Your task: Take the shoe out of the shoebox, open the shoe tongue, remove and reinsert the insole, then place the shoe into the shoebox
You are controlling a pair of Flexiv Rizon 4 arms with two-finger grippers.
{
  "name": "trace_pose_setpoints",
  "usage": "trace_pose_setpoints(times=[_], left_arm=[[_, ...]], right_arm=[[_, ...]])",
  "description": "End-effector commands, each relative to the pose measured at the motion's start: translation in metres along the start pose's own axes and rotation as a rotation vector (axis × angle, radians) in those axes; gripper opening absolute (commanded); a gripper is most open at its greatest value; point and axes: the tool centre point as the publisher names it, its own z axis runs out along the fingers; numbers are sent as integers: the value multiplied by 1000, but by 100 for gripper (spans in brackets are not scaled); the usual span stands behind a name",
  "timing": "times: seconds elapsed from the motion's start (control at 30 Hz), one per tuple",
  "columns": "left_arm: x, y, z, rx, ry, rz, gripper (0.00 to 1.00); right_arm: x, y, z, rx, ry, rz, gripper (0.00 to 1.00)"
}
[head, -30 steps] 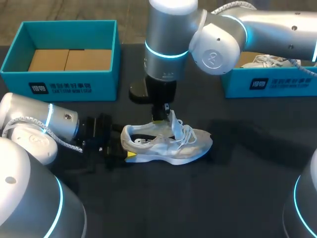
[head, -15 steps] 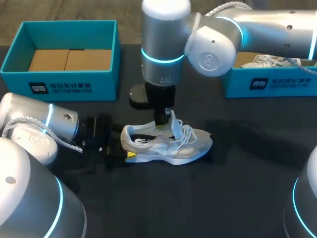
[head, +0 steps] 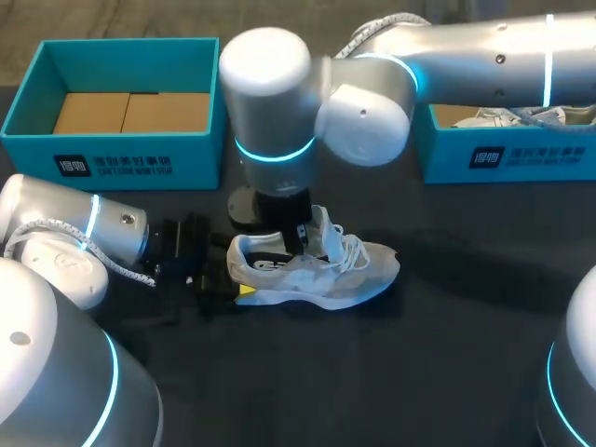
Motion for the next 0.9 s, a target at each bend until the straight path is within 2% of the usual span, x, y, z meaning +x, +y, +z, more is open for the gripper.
trace_pose_setpoints(times=[0.03, 0.23, 0.53, 0.77, 0.8, 0.9], left_arm=[[0, 1, 2, -3, 1, 0, 0], [0, 1, 2, -3, 1, 0, 0], [0, 1, 2, -3, 1, 0, 0], [0, 1, 2, -3, 1, 0, 0], [0, 1, 2, -3, 1, 0, 0], [0, 1, 2, -3, 1, 0, 0]], right_arm=[[-4, -1, 13, -11, 10, -8, 0], [-10, -4, 28, -34, 34, -20, 0], [5, -11, 34, -49, 50, 13, 0], [-7, -14, 32, -55, 30, 27, 0], [-10, -14, 31, -55, 28, 26, 14], [-14, -13, 31, -52, 29, 23, 20]])
